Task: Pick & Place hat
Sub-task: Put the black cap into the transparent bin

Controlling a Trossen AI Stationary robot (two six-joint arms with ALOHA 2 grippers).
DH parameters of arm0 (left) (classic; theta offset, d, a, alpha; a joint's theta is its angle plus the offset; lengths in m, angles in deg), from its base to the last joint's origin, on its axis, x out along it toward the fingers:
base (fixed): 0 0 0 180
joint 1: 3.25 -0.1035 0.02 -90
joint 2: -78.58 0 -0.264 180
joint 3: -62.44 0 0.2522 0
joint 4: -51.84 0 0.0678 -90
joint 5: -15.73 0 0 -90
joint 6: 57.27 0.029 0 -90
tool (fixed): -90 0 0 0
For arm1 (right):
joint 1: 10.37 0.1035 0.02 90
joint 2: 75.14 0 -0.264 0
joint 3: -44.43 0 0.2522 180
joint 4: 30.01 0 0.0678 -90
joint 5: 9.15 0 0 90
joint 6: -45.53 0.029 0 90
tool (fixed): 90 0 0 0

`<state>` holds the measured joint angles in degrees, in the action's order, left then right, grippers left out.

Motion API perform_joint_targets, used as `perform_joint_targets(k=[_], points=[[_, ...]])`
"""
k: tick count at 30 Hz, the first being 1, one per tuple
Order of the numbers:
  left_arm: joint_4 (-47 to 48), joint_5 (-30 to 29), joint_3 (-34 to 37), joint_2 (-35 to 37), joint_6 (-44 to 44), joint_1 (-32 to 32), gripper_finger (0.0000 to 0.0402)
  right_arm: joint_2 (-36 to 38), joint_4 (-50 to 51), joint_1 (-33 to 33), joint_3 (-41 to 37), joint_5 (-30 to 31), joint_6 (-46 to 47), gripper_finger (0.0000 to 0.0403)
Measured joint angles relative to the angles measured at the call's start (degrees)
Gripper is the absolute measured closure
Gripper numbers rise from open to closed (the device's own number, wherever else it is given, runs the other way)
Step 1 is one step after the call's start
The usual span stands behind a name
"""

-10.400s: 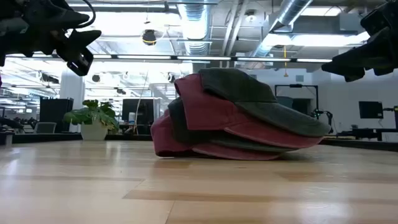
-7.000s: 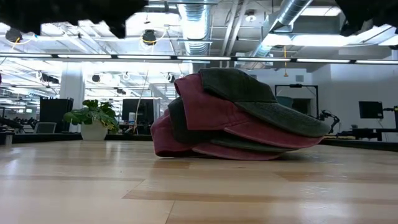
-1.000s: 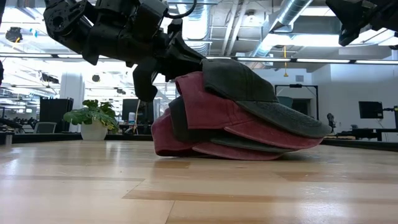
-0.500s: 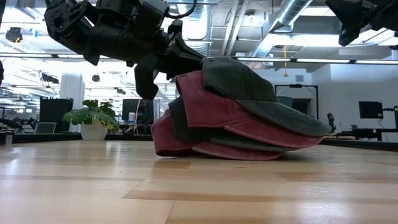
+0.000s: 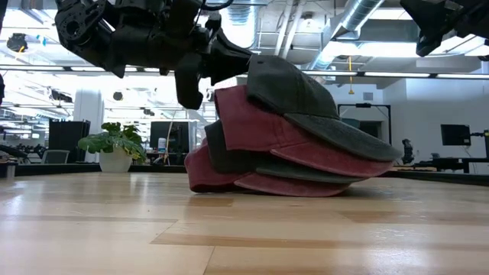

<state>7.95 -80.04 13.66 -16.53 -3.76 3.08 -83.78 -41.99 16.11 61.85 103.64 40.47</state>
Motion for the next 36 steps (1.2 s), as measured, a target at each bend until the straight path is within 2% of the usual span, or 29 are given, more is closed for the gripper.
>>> perform_joint_targets(k=[7,16,23,36], points=[[-2.84,-0.19,0.0,0.73,0.01,-0.12,0.0391,0.02,0.0,0.0,0.0,-0.02,0.0,0.0233],[-2.89,-0.21,-0.02,7.46,-3.26,-2.26,0.0391,0.01,0.0,0.0,0.0,-0.02,0.02,0.0233],[-0.39,-0.21,-0.04,12.47,-4.29,-3.08,0.0391,0.02,0.0,0.0,0.0,-0.04,0.08,0.0233],[2.11,-0.6,-0.04,16.97,-3.06,-5.76,0.0391,0.02,0.0,0.0,0.0,-0.07,0.07,0.0233]])
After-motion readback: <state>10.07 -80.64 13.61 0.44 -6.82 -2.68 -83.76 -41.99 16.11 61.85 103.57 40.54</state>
